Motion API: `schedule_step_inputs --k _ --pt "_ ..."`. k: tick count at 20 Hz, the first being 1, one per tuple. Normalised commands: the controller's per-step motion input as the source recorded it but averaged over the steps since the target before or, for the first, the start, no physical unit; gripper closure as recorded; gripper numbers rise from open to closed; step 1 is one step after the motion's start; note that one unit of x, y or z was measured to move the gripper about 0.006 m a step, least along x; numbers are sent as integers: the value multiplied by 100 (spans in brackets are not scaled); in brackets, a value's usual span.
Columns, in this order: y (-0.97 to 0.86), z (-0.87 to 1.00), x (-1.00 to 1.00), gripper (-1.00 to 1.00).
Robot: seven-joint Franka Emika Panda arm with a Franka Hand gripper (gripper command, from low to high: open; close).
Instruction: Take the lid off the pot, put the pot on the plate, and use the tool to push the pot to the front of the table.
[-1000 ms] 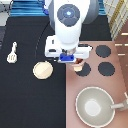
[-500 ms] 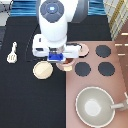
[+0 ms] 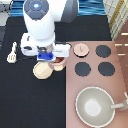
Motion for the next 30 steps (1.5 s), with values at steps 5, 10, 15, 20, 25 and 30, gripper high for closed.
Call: schedule_step_inputs --k 5,10,15,20,25,30 --pt "-84 -28 -35 100" --pt "-81 -38 -37 100" --pt "-47 -26 0 100" --pt "-18 -32 22 100" --pt "-7 -46 3 100" --pt "-2 -48 -13 100"
